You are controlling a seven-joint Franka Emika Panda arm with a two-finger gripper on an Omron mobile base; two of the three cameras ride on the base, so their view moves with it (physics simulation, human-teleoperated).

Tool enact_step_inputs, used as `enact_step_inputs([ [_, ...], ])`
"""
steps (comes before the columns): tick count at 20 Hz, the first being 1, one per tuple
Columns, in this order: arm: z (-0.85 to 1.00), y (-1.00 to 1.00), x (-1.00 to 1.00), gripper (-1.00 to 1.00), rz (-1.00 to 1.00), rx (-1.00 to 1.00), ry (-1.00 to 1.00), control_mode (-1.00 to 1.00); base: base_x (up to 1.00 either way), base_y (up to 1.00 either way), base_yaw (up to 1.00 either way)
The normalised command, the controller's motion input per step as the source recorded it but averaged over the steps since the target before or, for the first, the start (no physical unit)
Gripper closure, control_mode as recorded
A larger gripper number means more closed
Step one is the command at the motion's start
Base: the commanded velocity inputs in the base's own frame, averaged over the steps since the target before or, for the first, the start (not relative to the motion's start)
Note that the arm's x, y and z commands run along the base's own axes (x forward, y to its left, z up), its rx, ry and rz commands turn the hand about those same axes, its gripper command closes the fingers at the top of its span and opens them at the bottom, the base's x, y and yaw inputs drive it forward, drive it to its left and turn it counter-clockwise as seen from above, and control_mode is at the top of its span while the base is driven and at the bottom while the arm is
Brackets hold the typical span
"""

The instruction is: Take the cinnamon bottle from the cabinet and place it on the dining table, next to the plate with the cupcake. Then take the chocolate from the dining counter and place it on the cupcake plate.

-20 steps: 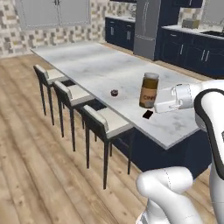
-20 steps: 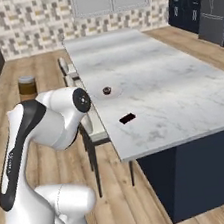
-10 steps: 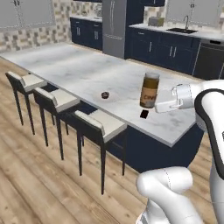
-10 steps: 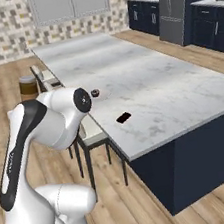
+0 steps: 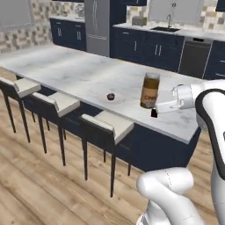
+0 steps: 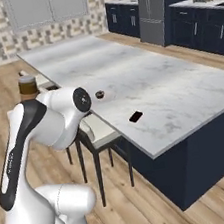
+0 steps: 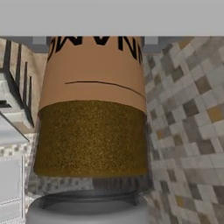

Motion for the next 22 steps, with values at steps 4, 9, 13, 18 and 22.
enact_step_inputs([
  [4, 0.0, 0.0, 0.0, 1.0, 0.0, 0.0, 0.0, 1.0, 0.24, 0.63, -0.37],
  [9, 0.0, 0.0, 0.0, 1.0, 0.0, 0.0, 0.0, 1.0, 0.26, 0.68, -0.29],
  [13, 0.0, 0.0, 0.0, 1.0, 0.0, 0.0, 0.0, 1.0, 0.31, 0.62, -0.34],
  [18, 0.0, 0.0, 0.0, 1.0, 0.0, 0.0, 0.0, 1.0, 0.34, 0.56, -0.4],
  [22, 0.0, 0.0, 0.0, 1.0, 0.0, 0.0, 0.0, 1.0, 0.33, 0.58, -0.37],
])
